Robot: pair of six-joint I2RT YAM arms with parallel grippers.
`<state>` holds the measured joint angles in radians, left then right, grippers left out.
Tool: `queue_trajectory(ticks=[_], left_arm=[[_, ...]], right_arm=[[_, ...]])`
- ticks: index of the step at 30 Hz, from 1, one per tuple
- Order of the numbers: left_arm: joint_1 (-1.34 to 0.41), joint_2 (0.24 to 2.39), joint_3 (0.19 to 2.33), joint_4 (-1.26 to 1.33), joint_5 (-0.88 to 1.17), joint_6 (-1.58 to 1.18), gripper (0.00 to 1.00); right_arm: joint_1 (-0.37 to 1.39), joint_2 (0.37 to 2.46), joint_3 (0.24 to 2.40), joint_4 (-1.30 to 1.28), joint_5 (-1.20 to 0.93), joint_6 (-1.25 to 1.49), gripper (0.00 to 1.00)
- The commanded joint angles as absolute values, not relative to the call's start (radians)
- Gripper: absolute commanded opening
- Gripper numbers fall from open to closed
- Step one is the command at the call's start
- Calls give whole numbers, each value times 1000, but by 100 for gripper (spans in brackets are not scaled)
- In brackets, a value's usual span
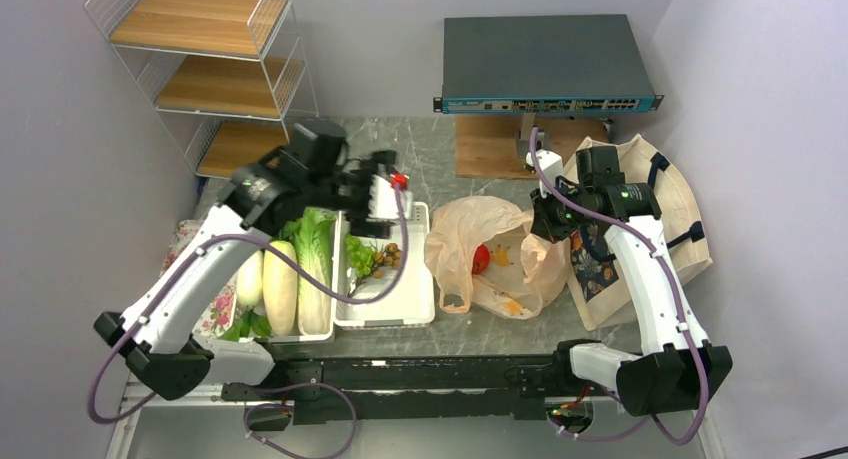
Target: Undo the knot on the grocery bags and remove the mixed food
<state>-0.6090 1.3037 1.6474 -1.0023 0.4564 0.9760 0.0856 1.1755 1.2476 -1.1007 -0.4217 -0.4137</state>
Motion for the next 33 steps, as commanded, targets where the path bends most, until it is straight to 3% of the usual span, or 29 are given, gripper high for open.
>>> queue_trajectory(ticks=[1, 6, 11, 23, 26, 29, 33], left_arm=[[-858, 1414, 1650, -699, 555, 848, 76], [-1061, 1597, 1713, -608, 568, 882, 59], [-1103, 1769, 1752, -582, 554, 933, 41], [-976, 1930, 1661, -469, 344, 842, 38], [-951, 1930, 1626, -467, 326, 854, 40], [-948, 1987, 1662, -504, 285, 864, 48], [-952, 2048, 1728, -524, 287, 843, 76]], right_arm=[[82, 1155, 1250, -1036, -463, -374, 0], [82, 1178, 1246, -1003, -450, -364, 0], [65, 1206, 1301, -998, -468, -337, 0], [32, 1175, 1278, -1023, -525, -319, 0], [31, 1171, 1269, -1022, -529, -318, 0], [31, 1173, 1267, -1024, -542, -317, 0], [32, 1175, 1268, -1030, -551, -322, 0]])
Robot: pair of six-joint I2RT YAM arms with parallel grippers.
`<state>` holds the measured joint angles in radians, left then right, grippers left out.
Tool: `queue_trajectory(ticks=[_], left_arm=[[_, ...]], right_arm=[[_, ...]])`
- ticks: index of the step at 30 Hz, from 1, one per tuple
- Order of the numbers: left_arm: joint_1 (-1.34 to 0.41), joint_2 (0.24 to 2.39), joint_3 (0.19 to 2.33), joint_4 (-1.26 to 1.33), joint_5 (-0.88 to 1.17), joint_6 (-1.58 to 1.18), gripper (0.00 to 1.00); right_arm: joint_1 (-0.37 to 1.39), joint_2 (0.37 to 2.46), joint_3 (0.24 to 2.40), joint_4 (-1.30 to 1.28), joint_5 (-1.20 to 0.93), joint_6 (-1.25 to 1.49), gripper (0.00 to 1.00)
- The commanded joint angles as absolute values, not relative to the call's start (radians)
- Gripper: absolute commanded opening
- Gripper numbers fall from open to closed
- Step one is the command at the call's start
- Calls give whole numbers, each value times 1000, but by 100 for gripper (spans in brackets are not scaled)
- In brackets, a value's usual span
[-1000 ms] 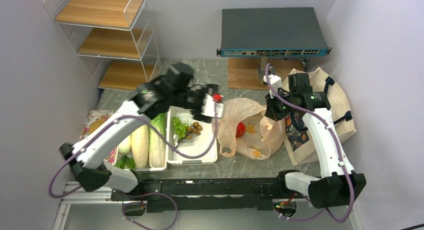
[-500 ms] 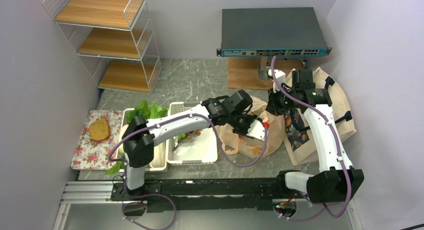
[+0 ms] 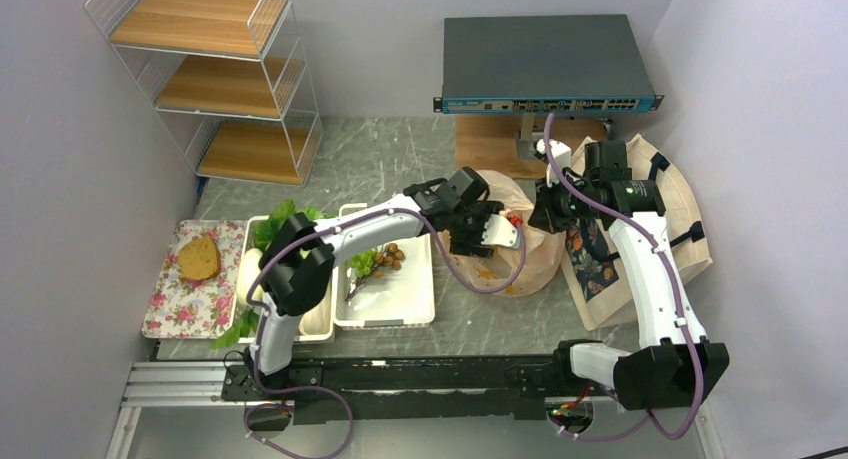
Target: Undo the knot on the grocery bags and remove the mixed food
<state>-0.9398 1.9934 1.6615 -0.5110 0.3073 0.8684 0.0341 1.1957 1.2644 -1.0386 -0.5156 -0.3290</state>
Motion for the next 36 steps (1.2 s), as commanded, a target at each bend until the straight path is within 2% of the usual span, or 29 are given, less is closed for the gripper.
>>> queue_trajectory(ticks=[1, 11, 19, 22, 36], left_arm=[[-953, 2061, 1737, -519, 284, 833, 78], [-947, 2048, 1670, -348, 211, 765, 78], [-935, 2042, 1616, -156, 199, 706, 90], [-907, 2070, 1676, -169, 209, 687, 90], [-889, 2115, 1682, -171, 219, 714, 89]], right_arm=[[31, 1175, 1266, -1031, -551, -322, 0], [32, 1179, 1249, -1007, -529, -309, 0], [32, 1210, 1294, -973, -466, -295, 0], [31, 1236, 1331, -982, -453, -304, 0], [32, 1274, 1359, -991, -466, -295, 0]])
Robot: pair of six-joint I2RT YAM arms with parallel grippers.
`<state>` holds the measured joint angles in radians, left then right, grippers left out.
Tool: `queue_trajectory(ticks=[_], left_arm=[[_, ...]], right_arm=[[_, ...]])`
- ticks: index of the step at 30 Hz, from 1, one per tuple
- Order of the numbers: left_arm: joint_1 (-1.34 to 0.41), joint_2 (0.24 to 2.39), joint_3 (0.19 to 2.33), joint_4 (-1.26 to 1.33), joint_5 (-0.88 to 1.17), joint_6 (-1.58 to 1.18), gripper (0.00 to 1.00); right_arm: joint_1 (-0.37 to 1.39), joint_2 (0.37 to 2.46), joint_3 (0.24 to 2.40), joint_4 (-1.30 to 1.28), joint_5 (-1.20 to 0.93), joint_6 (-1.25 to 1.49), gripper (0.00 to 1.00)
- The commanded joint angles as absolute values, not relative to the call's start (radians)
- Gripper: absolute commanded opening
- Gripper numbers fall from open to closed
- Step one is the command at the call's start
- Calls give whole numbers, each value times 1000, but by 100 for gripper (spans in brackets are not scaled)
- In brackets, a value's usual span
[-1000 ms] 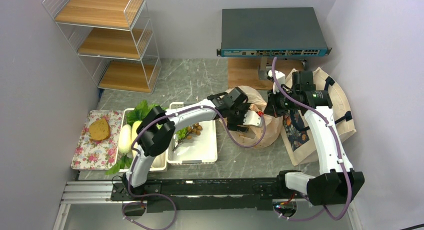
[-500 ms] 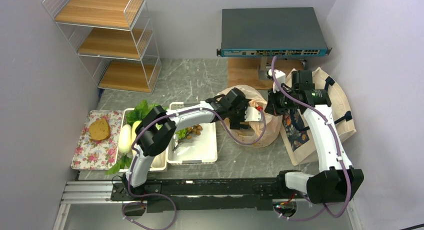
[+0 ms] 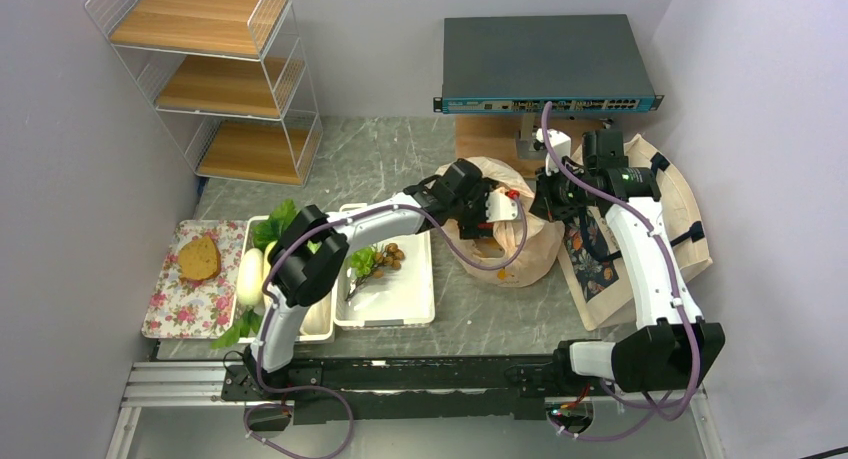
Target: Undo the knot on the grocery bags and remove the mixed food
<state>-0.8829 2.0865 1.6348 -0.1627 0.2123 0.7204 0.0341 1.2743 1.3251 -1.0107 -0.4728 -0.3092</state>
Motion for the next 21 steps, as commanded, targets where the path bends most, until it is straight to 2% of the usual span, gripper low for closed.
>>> queue_trajectory(ticks=[1, 5, 9, 12, 17, 21], left_arm=[[-891, 2123, 1685, -184, 223, 719, 88], [-929, 2075, 1600, -211, 266, 795, 85], [-991, 1908, 1404, -159, 321, 853, 85], [-1055, 1849, 1336, -170, 341, 864, 87], [-1112, 1830, 1334, -205, 347, 826, 90], [-1066, 1813, 1370, -185, 307, 737, 89]], right_arm=[[31, 1274, 1356, -989, -462, -293, 0], [31, 1274, 1352, -984, -428, -301, 0], [29, 1274, 1345, -973, -405, -311, 0], [29, 1284, 1345, -964, -417, -313, 0], [29, 1289, 1333, -962, -453, -332, 0], [29, 1286, 1323, -981, -500, -345, 0]])
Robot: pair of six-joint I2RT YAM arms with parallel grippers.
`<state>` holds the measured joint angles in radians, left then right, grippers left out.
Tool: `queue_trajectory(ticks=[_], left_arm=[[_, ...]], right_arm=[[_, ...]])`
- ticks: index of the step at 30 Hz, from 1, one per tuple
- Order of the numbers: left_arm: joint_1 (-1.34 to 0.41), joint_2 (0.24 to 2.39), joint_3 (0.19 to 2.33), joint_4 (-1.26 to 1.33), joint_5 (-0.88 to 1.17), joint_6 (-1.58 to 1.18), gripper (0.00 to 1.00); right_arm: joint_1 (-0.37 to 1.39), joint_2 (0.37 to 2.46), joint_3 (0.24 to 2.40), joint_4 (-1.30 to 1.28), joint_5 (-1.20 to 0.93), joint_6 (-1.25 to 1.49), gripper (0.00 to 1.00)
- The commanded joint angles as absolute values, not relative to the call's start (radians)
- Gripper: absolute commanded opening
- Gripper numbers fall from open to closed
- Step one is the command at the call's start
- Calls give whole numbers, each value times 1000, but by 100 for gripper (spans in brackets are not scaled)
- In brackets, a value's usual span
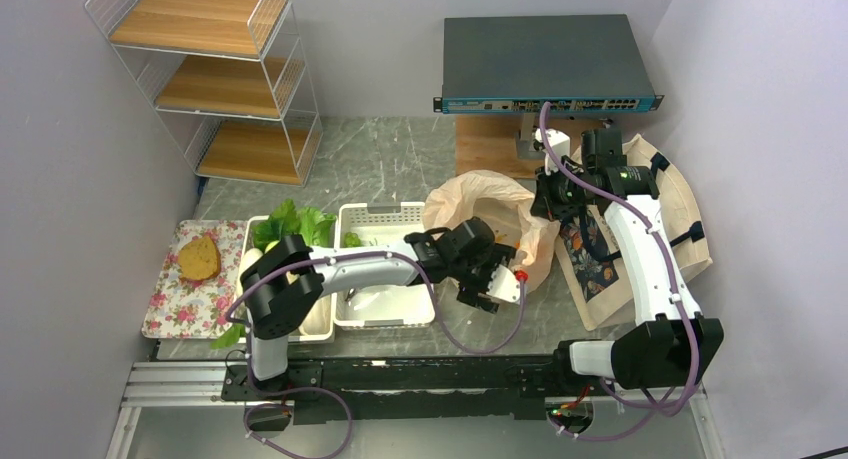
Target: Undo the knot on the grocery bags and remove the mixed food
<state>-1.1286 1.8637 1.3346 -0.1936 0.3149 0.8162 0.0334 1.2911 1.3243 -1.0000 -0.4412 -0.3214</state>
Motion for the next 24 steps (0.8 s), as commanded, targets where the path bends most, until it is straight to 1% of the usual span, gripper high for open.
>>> queue_trajectory(ticks=[1, 4, 7, 11, 15, 20, 24], left_arm=[[-1034, 1805, 1384, -182, 323, 704, 87], [-943, 1778, 1406, -157, 403, 625, 83], [-911, 1786, 1436, -176, 408, 653, 82], [-906, 1866, 1527, -230, 437, 650, 88], [-908, 1953, 1587, -270, 466, 618, 90], [-910, 1991, 1580, -248, 527, 594, 91], [-924, 2032, 1593, -229, 484, 558, 93]], right_arm=[[30, 1283, 1319, -984, -508, -347, 0], [29, 1272, 1308, -985, -518, -346, 0], [29, 1264, 1296, -988, -520, -347, 0], [29, 1258, 1289, -992, -524, -347, 0], [29, 1251, 1290, -994, -521, -342, 0], [29, 1244, 1286, -1003, -516, -340, 0], [30, 1241, 1279, -1007, -516, -343, 0]])
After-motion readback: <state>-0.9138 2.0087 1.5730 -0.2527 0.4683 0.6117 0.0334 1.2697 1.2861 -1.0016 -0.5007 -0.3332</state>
